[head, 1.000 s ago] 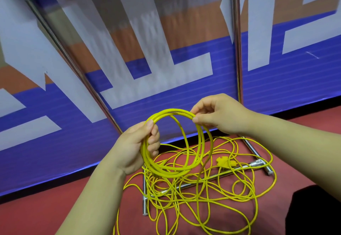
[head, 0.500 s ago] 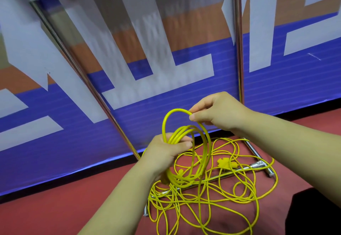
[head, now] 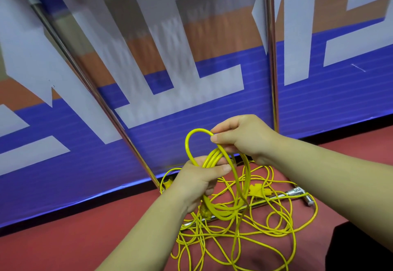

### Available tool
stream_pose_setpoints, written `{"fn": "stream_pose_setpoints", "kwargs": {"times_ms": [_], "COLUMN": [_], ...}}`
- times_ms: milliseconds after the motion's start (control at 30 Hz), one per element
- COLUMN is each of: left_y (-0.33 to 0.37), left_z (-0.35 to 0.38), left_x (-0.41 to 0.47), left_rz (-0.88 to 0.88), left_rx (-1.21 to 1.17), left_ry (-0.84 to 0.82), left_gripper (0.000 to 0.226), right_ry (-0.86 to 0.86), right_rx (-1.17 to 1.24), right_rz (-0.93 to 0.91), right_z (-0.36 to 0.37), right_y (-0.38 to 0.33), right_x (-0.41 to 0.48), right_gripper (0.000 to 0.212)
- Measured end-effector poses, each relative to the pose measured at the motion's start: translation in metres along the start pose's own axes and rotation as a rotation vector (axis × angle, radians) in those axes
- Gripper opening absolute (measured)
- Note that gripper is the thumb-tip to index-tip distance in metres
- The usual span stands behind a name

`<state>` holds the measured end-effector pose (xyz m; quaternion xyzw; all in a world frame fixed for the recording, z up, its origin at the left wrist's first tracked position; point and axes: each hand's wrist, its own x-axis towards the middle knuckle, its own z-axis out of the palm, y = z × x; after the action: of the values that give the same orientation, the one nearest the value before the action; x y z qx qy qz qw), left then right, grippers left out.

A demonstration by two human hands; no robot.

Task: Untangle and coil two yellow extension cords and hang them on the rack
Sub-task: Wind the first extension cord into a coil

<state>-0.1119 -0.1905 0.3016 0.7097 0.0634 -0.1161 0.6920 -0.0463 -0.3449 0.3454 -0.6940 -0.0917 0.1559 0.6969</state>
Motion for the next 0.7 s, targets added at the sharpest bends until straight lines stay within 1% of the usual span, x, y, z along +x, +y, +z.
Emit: {"fn": "stream_pose_setpoints", "kwargs": {"times_ms": [100, 167, 233, 333, 400, 467, 567, 700], "left_y": [0.0, 0.001, 0.001, 0.007, 0.013, 0.021, 0.033, 0.05], "left_z": [0.004, 0.004, 0.002, -0.002, -0.008, -0.016, -0.032, -0.051], "left_x": [0.0, -0.001, 0.0, -0.003, -0.005, -0.007, -0.014, -0.025], "left_rz": [0.018, 0.026, 0.036, 0.062, 0.075, 0.093, 0.151, 0.276], "left_rx": [-0.022, -0.021, -0.004, 0.036, 0.002, -0.067, -0.165, -0.3], "left_ry": [-0.044, -0.047, -0.043, -0.034, -0.008, 0.026, 0.089, 0.124], "left_gripper": [0.016, 0.009, 0.008, 0.018, 0.012, 0.005, 0.008, 0.007], "right_ry": [-0.005, -0.016, -0.032, -0.049, -0.054, -0.081, -0.201, -0.37], "right_rx": [-0.016, -0.01, -0.034, -0.095, -0.119, -0.135, -0.207, -0.258], "right_rz": [-0.011, -0.024, -0.064, -0.162, -0.21, -0.219, -0.186, -0.142], "right_z": [0.001, 0.001, 0.001, -0.004, -0.009, -0.014, -0.016, -0.01], "right_y": [0.002, 0.001, 0.0, -0.003, -0.003, 0.001, 0.013, 0.028], "right_x": [0.001, 0.0, -0.001, -0.002, -0.002, -0.003, -0.006, -0.012], "right_gripper": [0.013, 0.014, 0.015, 0.015, 0.017, 0.019, 0.017, 0.023]}}
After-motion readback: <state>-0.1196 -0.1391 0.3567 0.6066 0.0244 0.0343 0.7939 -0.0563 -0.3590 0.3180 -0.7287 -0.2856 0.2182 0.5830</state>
